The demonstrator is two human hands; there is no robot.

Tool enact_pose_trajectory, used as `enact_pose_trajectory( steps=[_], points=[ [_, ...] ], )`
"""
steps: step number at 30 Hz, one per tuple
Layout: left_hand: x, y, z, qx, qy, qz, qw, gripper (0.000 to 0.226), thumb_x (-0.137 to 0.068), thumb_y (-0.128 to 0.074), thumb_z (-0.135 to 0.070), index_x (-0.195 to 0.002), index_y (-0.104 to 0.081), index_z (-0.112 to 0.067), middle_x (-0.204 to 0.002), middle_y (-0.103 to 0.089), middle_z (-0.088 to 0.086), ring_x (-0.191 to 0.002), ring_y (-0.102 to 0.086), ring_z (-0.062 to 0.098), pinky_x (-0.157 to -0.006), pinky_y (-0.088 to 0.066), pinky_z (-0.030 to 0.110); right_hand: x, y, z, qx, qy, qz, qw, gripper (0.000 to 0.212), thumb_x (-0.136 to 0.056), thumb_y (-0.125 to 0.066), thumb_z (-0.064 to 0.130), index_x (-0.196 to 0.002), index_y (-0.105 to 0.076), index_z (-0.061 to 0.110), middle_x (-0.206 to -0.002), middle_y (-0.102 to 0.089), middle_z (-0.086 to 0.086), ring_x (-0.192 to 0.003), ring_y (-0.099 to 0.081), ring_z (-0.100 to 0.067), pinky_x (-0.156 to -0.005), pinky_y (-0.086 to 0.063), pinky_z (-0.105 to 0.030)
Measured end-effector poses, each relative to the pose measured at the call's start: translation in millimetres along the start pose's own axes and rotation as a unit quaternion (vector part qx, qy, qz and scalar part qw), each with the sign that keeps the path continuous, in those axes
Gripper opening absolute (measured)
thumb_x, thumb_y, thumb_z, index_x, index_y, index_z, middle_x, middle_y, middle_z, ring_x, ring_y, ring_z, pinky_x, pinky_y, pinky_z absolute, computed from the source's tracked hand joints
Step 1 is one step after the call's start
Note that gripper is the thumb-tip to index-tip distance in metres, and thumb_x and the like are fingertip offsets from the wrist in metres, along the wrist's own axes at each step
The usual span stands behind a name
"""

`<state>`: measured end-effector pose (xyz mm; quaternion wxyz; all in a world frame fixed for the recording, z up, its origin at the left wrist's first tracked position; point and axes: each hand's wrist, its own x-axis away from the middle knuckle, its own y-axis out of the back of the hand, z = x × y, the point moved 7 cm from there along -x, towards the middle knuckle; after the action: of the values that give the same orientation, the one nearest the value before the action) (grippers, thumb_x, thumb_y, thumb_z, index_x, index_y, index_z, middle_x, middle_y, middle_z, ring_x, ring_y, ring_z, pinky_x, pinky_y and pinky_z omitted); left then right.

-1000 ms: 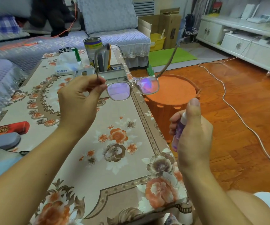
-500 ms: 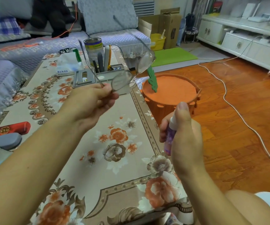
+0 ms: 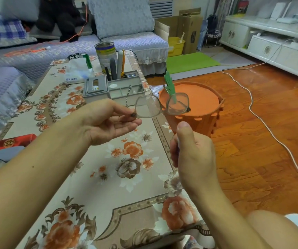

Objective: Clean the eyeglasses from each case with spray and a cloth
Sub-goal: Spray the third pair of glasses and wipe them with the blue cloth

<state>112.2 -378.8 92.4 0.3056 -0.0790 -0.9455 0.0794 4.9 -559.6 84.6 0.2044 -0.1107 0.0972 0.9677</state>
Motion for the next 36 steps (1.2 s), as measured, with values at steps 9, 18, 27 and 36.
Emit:
enact_pose_trajectory(
  steps=[9,18,27,36],
  points=[
    [-1,8,-1,0.000,-0.002,-0.008,1.000,0.031,-0.072,-0.066,0.003,-0.102,-0.068,0.006,-0.088,-0.074,0.020,-0.081,-0.077,0.026,-0.063,-0.063,0.030,-13,34,-15,-0.089,-0.068,-0.114,0.987,0.069,-0.083,-0.034,0.076,-0.054,-0.055,0.017,-0.050,-0.052,-0.002,-0.049,-0.048,-0.020,-0.051,-0.037,-0.035],
    [-3,14,-3,-0.007,0.006,-0.016,1.000,0.013,-0.089,-0.059,0.003,-0.100,-0.067,0.005,-0.083,-0.074,0.020,-0.077,-0.077,0.026,-0.060,-0.063,0.030,-16,36,-16,-0.066,-0.075,-0.091,0.991,0.055,-0.085,-0.038,0.053,-0.048,-0.056,0.017,-0.047,-0.050,-0.003,-0.047,-0.045,-0.020,-0.052,-0.035,-0.038],
    [3,43,4,-0.030,-0.029,-0.062,0.997,0.015,-0.088,-0.061,0.003,-0.102,-0.068,0.006,-0.091,-0.075,0.023,-0.081,-0.077,0.026,-0.061,-0.062,0.027,-26,25,-36,-0.070,-0.066,-0.039,0.995,0.053,-0.089,-0.038,0.068,-0.083,-0.058,0.019,-0.072,-0.058,0.001,-0.068,-0.056,-0.018,-0.061,-0.048,-0.037],
    [60,175,103,-0.093,-0.127,-0.262,0.952,0.013,-0.093,-0.064,0.002,-0.100,-0.073,-0.004,-0.088,-0.077,0.015,-0.086,-0.076,0.027,-0.077,-0.060,0.034,-49,-43,-102,0.032,-0.079,0.125,0.988,0.040,-0.093,-0.069,0.012,-0.126,-0.057,0.030,-0.113,-0.068,0.012,-0.104,-0.066,-0.006,-0.090,-0.054,-0.028]
  ],
)
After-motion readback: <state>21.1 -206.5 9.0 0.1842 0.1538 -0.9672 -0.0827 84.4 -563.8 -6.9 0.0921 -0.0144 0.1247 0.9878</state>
